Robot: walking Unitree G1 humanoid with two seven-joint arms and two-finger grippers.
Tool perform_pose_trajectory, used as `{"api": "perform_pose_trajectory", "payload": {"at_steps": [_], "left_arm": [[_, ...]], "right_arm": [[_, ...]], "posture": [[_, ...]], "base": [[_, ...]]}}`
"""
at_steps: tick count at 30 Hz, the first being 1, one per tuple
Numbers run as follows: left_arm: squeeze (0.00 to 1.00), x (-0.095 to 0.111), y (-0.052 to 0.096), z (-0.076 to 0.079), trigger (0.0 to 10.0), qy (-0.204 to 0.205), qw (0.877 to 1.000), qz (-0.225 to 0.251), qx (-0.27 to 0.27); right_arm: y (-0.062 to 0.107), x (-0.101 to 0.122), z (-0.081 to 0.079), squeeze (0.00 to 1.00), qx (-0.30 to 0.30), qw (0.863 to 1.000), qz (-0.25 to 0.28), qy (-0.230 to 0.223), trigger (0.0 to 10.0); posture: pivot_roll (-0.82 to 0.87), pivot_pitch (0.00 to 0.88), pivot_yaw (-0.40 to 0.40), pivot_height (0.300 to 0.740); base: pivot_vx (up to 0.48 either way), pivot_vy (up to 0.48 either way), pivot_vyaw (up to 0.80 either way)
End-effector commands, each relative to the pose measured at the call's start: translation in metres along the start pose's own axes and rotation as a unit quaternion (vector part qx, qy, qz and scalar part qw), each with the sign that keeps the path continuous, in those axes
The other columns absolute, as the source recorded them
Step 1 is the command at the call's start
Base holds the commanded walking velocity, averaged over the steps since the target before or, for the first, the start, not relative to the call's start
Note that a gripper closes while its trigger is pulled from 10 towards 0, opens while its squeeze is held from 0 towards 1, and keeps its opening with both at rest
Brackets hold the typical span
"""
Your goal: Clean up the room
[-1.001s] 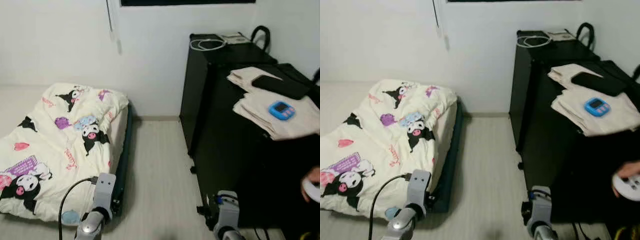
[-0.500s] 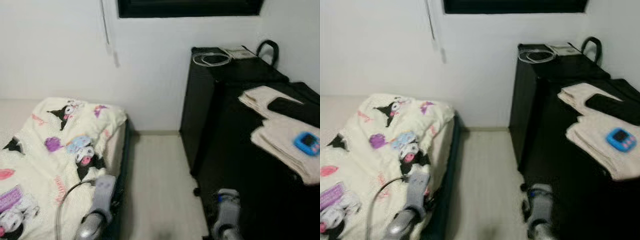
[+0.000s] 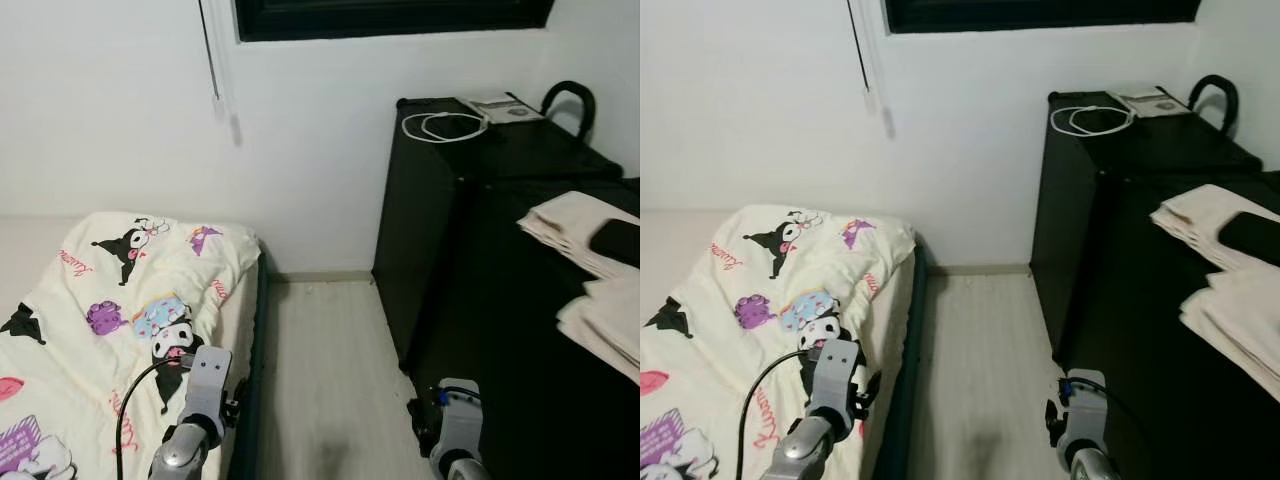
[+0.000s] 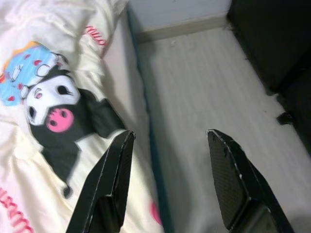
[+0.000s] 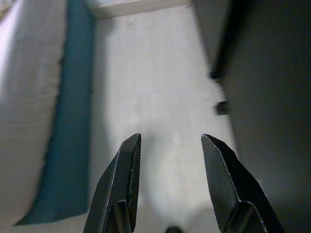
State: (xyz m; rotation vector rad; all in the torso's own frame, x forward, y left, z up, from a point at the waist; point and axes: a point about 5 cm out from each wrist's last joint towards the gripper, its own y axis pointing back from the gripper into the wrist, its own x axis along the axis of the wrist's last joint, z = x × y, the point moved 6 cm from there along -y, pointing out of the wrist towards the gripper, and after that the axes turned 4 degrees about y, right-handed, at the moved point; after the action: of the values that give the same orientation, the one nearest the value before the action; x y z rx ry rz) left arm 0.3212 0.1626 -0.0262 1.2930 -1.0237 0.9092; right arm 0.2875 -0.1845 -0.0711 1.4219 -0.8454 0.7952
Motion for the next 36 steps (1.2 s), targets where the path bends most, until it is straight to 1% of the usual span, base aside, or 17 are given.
{"api": "perform_pose_trajectory", "payload": {"at_steps": [1,7,12,31,36], "left_arm": [[0.00,-0.0023,0.0009,0.0013,10.0,-0.002,1.000,-0.004,-0.004],[0.00,-0.0037,0.0009,0.0037,10.0,0.001,1.000,-0.007,-0.008],[0.00,-0.0050,0.0028,0.0045,10.0,0.004,1.000,-0.005,-0.010],[0.00,-0.0081,0.0048,0.0066,10.0,-0.013,1.000,-0.008,-0.017],[0.00,-0.0076,0.0042,0.0071,10.0,-0.014,1.000,-0.009,-0.018]], "right_arm": [[0.0025,-0.0060,0.0033,0.00,-0.005,1.000,-0.008,-0.002,10.0],[0.0027,-0.0064,0.0044,0.00,-0.005,1.000,-0.009,-0.001,10.0],[0.0033,-0.0074,0.0044,0.00,-0.005,1.000,-0.010,0.000,10.0],[0.0040,-0.0087,0.0053,0.00,-0.003,1.000,-0.012,0.003,10.0],[0.0042,-0.0089,0.0054,0.00,-0.004,1.000,-0.011,0.002,10.0]], "posture": [[0.04,0.080,0.022,0.734],[0.04,0.077,0.019,0.734],[0.04,0.077,0.019,0.734],[0.04,0.068,0.017,0.734],[0.04,0.068,0.017,0.734]], "base": [[0.390,0.000,0.00],[0.376,0.000,0.00],[0.000,0.000,0.00],[0.000,0.000,0.00],[0.000,-0.253,0.00]]}}
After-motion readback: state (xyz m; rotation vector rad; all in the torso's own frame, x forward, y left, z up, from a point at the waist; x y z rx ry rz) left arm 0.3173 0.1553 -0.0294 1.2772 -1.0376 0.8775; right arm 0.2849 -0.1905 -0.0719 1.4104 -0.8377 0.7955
